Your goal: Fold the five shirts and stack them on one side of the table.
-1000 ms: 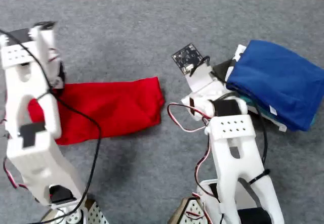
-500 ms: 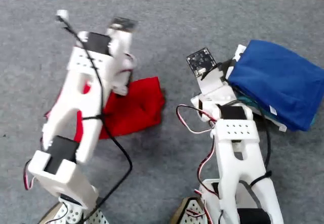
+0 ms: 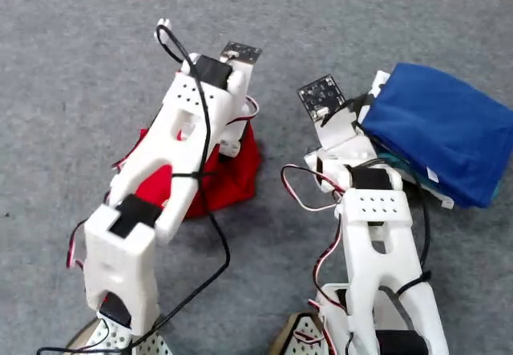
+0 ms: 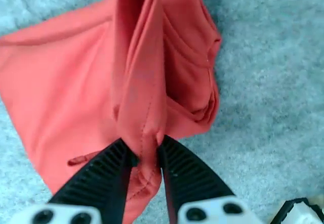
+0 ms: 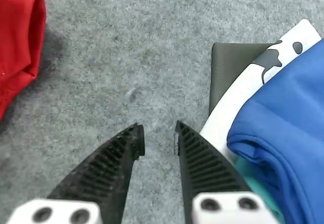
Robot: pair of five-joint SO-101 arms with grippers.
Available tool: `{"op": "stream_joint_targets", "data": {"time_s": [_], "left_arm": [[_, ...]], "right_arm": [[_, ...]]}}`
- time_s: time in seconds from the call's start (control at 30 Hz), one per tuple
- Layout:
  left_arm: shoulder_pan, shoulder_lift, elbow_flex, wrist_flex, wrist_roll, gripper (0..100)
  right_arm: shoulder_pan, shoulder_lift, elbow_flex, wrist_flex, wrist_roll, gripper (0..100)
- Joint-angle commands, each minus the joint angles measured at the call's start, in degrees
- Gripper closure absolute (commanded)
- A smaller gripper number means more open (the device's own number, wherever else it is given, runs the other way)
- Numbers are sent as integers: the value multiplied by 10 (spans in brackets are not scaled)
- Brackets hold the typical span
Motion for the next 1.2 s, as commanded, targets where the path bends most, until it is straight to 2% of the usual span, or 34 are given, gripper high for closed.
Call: {"op": "stream_joint_targets", "data": {"time_s": [0.0,0.17,0.37,0.43,0.5,0.6,0.67,0.77,0.93,1.17], "left_arm": [[2,10,-49,8,6,891],[-32,10,-88,8,2,704],[-122,10,-172,8,2,697],[-173,16,-177,8,2,729],[-220,26,-154,6,4,823],[-252,70,-98,-14,5,990],[-261,109,-74,-20,4,950],[-265,170,-66,-51,5,954],[-295,249,-138,-81,40,981],[-367,336,-279,-77,95,981]], "right_arm": [[7,-2,-4,-11,3,878],[6,0,-31,18,4,878],[4,1,-103,93,11,878],[-17,1,-137,129,15,879],[-52,1,-167,167,19,884],[-123,5,-202,199,17,938],[-174,26,-218,202,17,970],[-221,99,-255,189,2,976],[-228,299,-389,175,-4,978],[-226,576,-661,276,-19,978]]}}
